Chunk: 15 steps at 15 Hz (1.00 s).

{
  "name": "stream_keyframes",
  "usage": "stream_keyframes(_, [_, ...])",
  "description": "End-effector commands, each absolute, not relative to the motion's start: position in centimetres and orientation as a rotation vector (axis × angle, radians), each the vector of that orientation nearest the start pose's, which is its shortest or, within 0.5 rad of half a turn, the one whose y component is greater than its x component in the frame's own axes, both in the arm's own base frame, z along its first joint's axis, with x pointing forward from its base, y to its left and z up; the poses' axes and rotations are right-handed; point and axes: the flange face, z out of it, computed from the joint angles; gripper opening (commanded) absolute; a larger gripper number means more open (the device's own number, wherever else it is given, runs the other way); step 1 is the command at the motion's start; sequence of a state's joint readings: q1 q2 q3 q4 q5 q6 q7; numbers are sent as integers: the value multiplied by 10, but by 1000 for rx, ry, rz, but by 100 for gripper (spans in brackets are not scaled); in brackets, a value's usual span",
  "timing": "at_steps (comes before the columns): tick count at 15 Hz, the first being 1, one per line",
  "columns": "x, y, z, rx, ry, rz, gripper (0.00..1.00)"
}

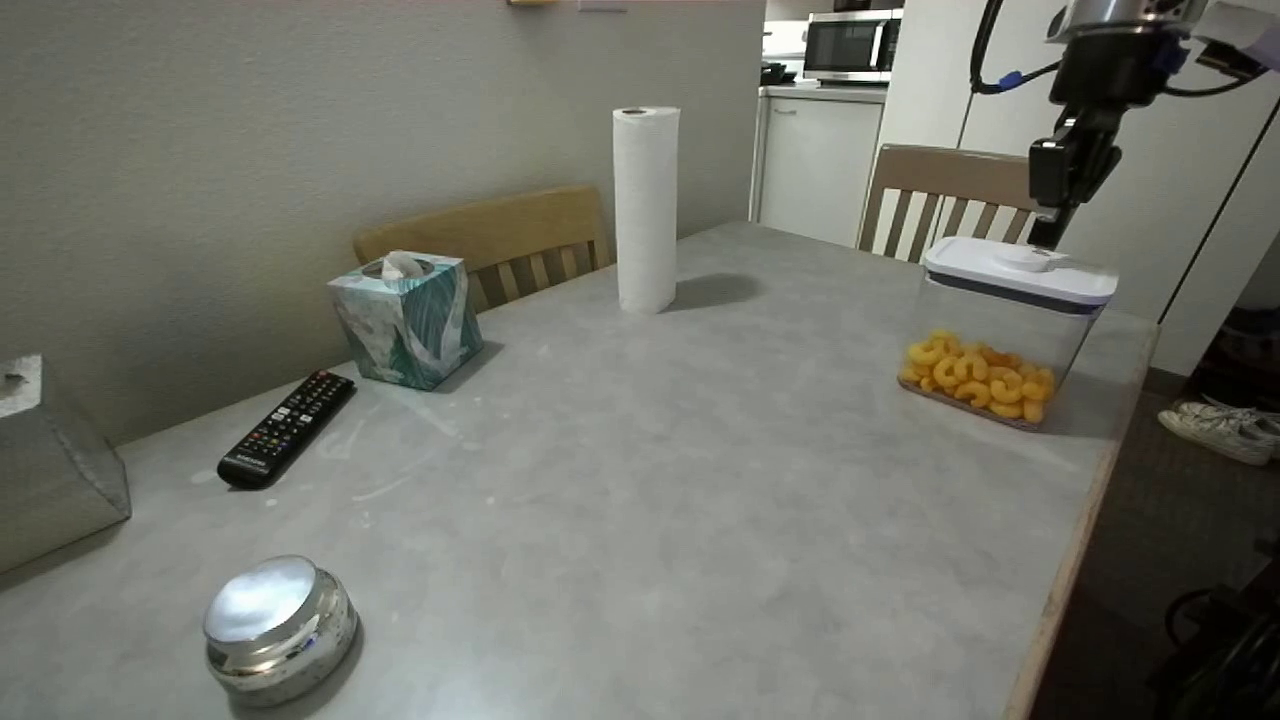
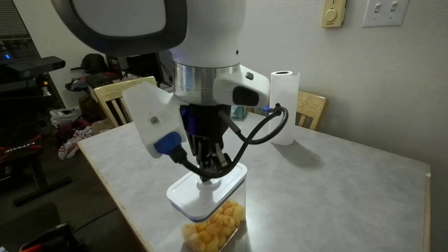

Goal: Cover the container with the white lid and then press the button atop the lid

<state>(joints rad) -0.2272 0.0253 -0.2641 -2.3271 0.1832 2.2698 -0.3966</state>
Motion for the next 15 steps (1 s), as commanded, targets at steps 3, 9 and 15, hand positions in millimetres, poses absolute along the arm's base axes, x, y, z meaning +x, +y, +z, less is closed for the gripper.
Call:
stream_keyframes(3, [453, -235, 302, -2933, 299, 40, 0])
stream_keyframes(9, [464, -229, 301, -2909, 265, 18, 0])
stream_keyframes(15, [456, -233, 270, -2840, 358, 47, 0])
